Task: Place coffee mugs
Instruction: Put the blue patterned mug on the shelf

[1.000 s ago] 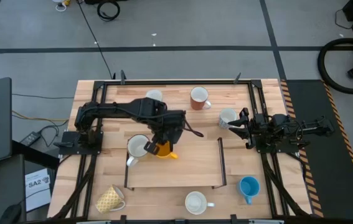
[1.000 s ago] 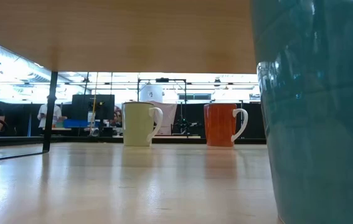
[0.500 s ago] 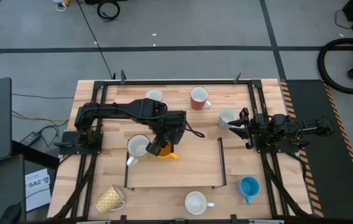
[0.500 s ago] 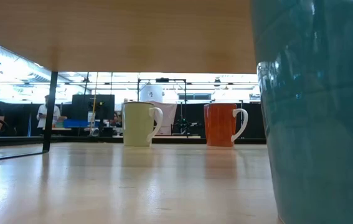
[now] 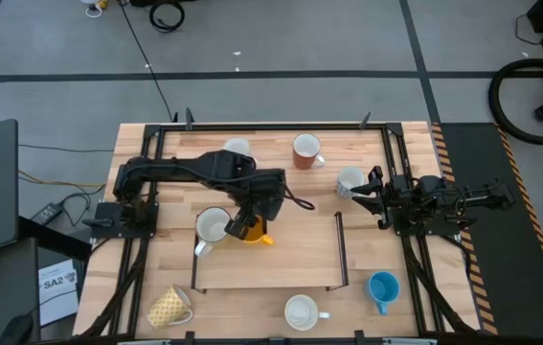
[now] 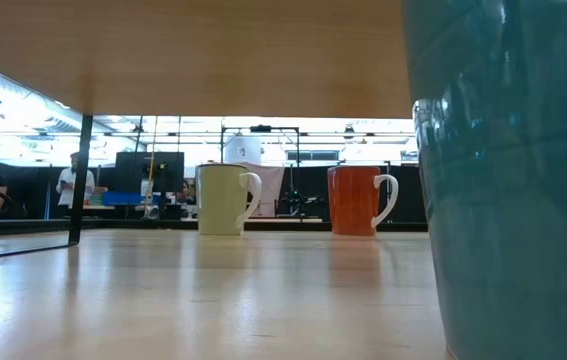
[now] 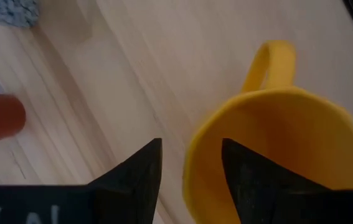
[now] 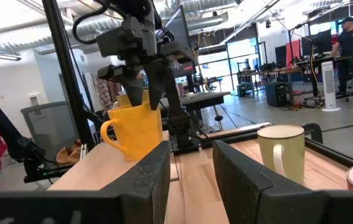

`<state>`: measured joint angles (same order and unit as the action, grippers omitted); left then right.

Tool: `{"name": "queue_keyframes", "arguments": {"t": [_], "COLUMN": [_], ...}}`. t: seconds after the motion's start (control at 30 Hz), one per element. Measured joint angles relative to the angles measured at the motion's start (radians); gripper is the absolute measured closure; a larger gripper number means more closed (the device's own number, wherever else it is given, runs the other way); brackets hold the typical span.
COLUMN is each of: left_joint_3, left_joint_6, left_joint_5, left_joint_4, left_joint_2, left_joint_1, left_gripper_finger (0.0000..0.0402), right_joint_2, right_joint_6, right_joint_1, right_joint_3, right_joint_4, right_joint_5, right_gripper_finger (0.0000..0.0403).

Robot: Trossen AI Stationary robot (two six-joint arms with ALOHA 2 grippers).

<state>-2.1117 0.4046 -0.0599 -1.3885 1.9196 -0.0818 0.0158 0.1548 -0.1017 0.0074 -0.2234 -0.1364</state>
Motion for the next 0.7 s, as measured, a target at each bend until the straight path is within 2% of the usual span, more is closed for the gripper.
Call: {"name": "queue_keyframes", "arguments": {"t": [0.23,0.57,0.7], "left_joint_3": [0.000,0.001,0.117], "left_joint_6": [-0.022,-0.132,-0.160], "left_joint_5": [0.050,0.064,0.051], "left_joint_4": [0.009,0.000,0.050], "left_joint_2": [-0.095,-0.318,-0.458], "left_joint_1": [0.003,0.076,0.091], "left_gripper_finger": [0.0228,0.0228,0.0228], "right_joint_2": [0.000,0.006,0.029], "right_joint_6": [0.011,0.033,0.031], "right_joint_1": [0.000,0.000,0.000], "right_joint_3": [0.000,0.023,0.071], "right_joint_4": [-0.032,-0.052,-0.048], "right_joint_5": [-0.001,-0.050,-0.051], "right_gripper_finger": [0.0275,0.0275,0.0275]}}
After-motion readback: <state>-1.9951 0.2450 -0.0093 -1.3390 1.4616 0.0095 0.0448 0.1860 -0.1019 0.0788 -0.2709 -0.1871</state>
